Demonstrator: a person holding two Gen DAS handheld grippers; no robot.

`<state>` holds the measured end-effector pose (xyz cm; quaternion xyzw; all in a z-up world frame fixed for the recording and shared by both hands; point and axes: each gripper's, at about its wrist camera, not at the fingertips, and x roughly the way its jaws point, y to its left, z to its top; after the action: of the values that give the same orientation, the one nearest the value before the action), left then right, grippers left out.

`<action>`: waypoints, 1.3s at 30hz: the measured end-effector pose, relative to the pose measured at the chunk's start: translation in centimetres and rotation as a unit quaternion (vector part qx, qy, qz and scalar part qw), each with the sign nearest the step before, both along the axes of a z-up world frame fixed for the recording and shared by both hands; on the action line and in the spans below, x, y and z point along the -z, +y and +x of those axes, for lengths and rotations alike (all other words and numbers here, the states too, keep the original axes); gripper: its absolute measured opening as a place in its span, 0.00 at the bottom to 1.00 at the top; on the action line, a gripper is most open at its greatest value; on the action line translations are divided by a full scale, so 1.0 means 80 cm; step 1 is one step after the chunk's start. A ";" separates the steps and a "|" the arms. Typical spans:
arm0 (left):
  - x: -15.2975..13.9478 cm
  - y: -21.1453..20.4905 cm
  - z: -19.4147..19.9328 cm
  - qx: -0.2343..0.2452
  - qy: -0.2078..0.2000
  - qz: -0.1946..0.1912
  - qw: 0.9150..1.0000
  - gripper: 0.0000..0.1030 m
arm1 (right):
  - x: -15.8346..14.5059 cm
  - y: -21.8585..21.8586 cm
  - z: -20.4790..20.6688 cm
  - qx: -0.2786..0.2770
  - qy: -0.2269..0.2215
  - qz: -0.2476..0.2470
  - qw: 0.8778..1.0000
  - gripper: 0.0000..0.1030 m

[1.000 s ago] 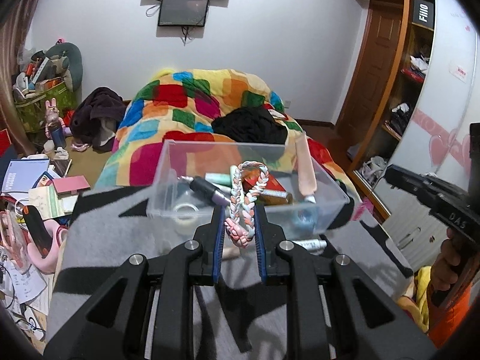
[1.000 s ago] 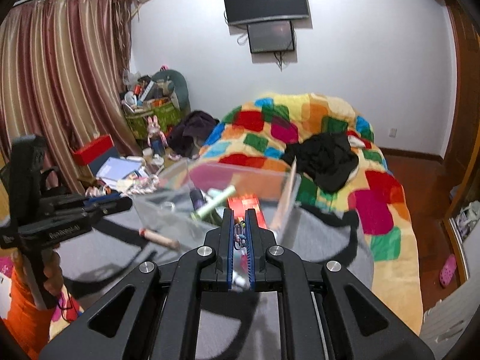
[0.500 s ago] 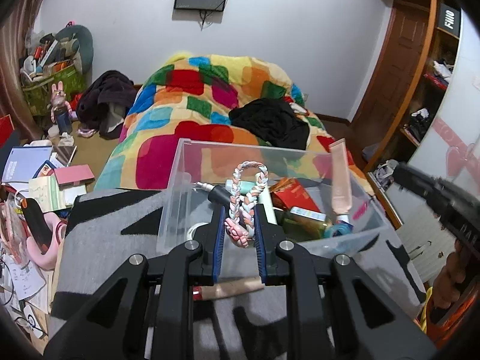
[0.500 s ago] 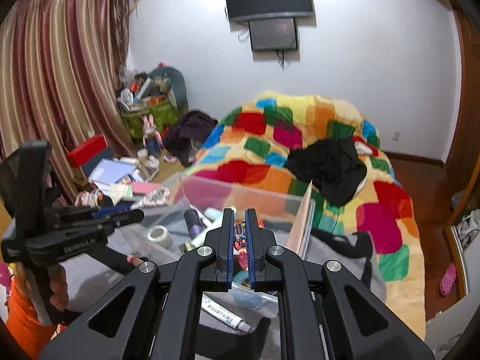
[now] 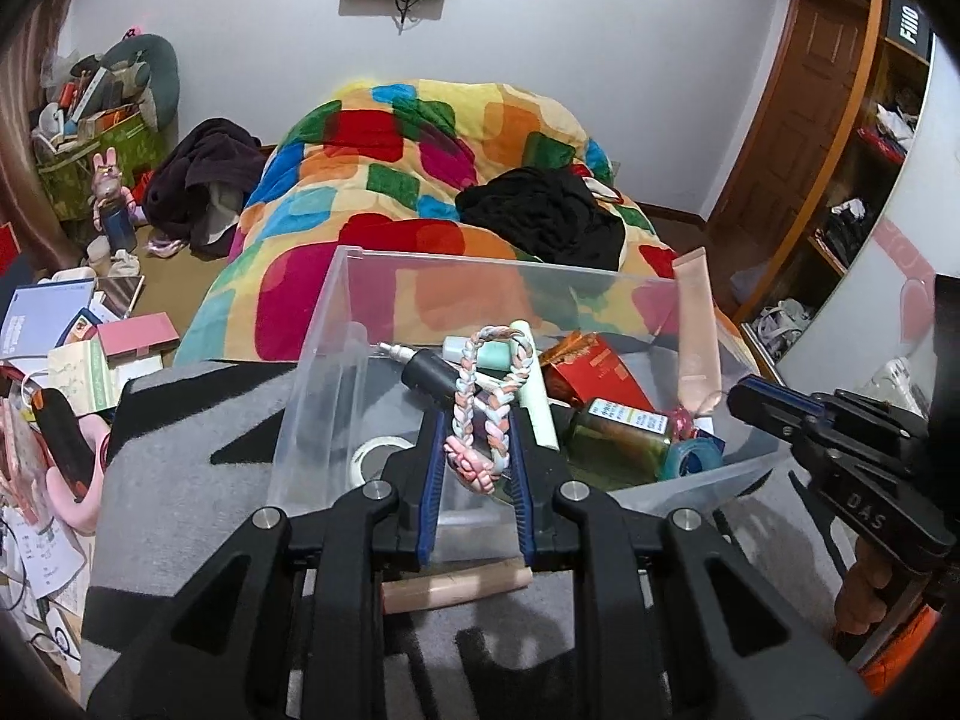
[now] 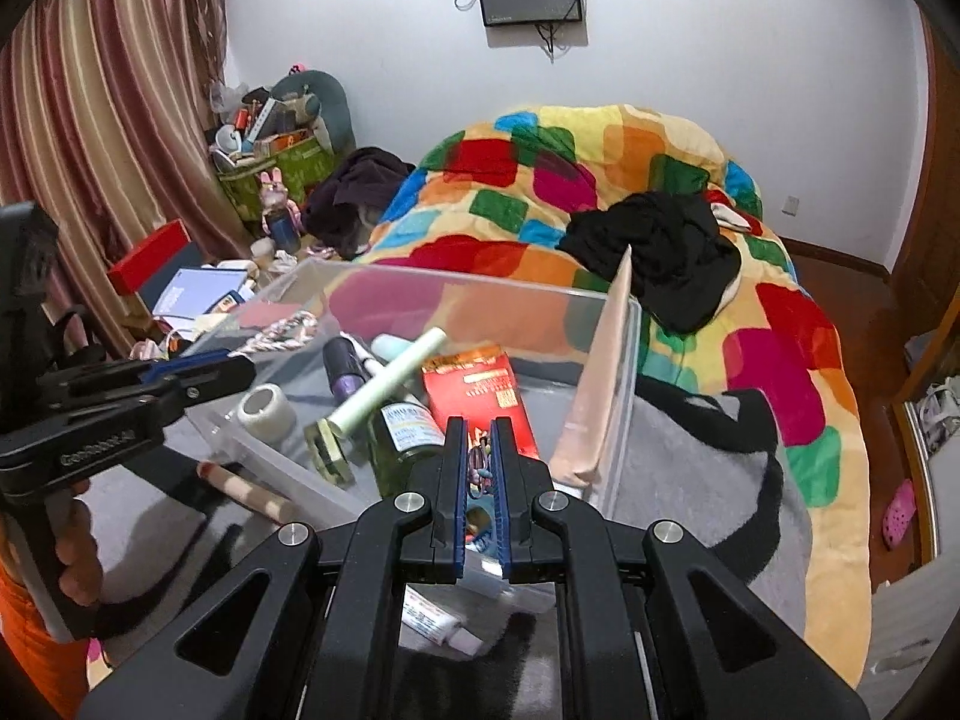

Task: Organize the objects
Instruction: 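Drop the charm and braided rope loop into the clear box with both grippers, then grasp the white toothpaste tube with the right gripper while the left grasps the beige red-banded tube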

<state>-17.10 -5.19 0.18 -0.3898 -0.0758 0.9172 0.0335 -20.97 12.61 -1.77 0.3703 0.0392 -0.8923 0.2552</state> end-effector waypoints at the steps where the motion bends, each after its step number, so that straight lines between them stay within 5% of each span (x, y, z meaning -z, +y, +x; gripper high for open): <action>1: -0.001 0.002 0.001 0.001 0.000 -0.003 1.000 0.25 | 0.001 0.001 -0.001 0.002 -0.001 0.003 1.000 0.07; 4: -0.005 0.007 0.007 0.001 0.006 -0.011 1.000 0.42 | 0.005 0.002 -0.003 0.001 -0.011 0.013 1.000 0.07; 7: -0.013 0.010 0.015 0.001 0.017 -0.012 1.000 0.58 | 0.007 0.005 -0.002 -0.001 -0.018 0.016 1.000 0.20; 16: -0.025 0.006 0.041 0.000 0.029 -0.030 0.999 0.78 | -0.011 0.017 0.032 -0.008 0.026 0.027 0.999 0.58; 26: 0.038 -0.016 0.055 0.010 -0.053 -0.074 0.996 0.83 | 0.004 0.033 0.071 -0.041 0.017 0.047 0.998 0.62; 37: 0.074 -0.003 0.030 0.066 -0.113 -0.055 0.990 0.83 | 0.062 0.001 0.062 -0.093 -0.057 0.069 0.992 0.62; 39: 0.077 0.003 0.031 0.077 -0.118 -0.057 0.988 0.83 | 0.066 -0.003 0.058 -0.097 -0.064 0.066 0.991 0.53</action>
<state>-14.59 -4.95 -5.99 -0.5009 0.0033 0.8624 0.0731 -16.31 12.38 -7.06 0.4374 0.1168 -0.8333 0.3172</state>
